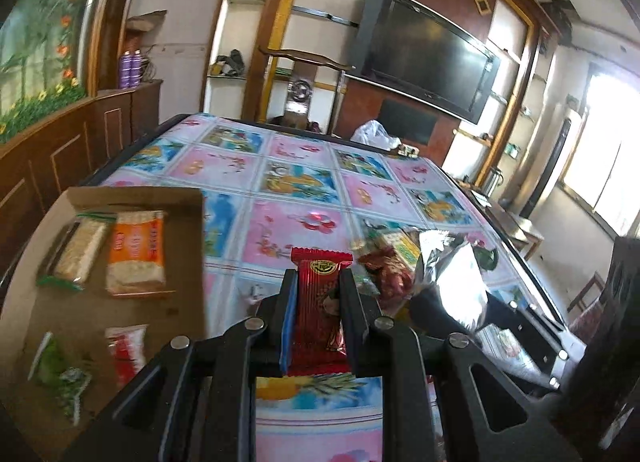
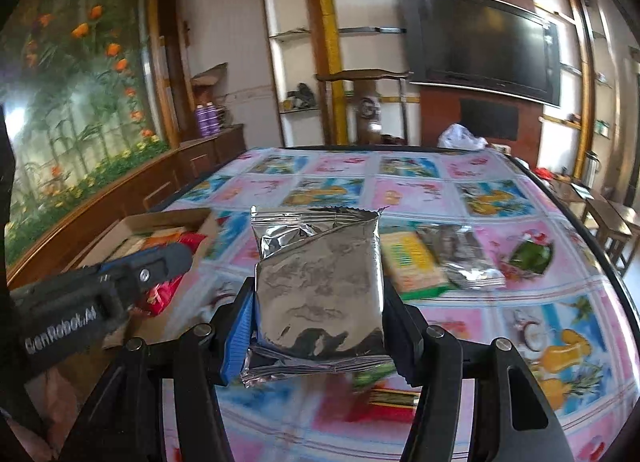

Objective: Organize snacks
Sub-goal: 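Lift the red packet and silver foil pack and carry both over the cardboard box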

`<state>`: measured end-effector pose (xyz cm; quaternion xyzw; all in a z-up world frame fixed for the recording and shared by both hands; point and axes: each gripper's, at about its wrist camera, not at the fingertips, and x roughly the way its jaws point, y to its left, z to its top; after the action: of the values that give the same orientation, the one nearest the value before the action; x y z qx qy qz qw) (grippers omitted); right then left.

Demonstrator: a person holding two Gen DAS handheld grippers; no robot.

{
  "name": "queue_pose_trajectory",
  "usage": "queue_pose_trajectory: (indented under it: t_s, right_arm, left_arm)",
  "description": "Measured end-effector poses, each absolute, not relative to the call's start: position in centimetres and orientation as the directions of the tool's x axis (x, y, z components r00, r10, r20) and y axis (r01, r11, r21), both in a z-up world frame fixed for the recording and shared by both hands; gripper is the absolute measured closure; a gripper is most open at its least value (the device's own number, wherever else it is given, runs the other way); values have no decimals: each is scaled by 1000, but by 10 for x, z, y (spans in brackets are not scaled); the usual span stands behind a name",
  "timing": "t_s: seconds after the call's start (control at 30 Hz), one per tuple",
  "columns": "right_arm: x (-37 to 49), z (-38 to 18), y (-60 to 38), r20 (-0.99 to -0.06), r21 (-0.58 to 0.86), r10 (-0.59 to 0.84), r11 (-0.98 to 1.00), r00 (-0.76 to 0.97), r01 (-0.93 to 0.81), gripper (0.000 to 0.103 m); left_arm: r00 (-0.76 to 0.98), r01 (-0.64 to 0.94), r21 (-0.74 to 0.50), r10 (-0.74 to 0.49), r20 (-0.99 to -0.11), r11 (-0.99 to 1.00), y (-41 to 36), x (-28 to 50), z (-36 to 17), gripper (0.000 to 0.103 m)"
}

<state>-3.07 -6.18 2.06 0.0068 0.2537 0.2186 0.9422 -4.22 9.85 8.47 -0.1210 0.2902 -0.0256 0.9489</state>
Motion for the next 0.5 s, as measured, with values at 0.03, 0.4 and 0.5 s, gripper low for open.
queue_pose_trajectory:
  t_s: [0.03,0.4,0.5]
  right_arm:
    - [-32,20,-57,-475,124,427,898,770,-422,40]
    - [-56,20,4,-460,127,575,797,676,-591,40]
    - [-61,19,20,-465,132,610,765,642,-631,40]
  left_arm:
    - [830,-32,-249,-113,-545,968,105,-44,85,84]
    - [819,-185,-291,-16,-574,939,185,-78,78,84]
    - [811,-240,-299,21,-585,924,209,-85,74,84]
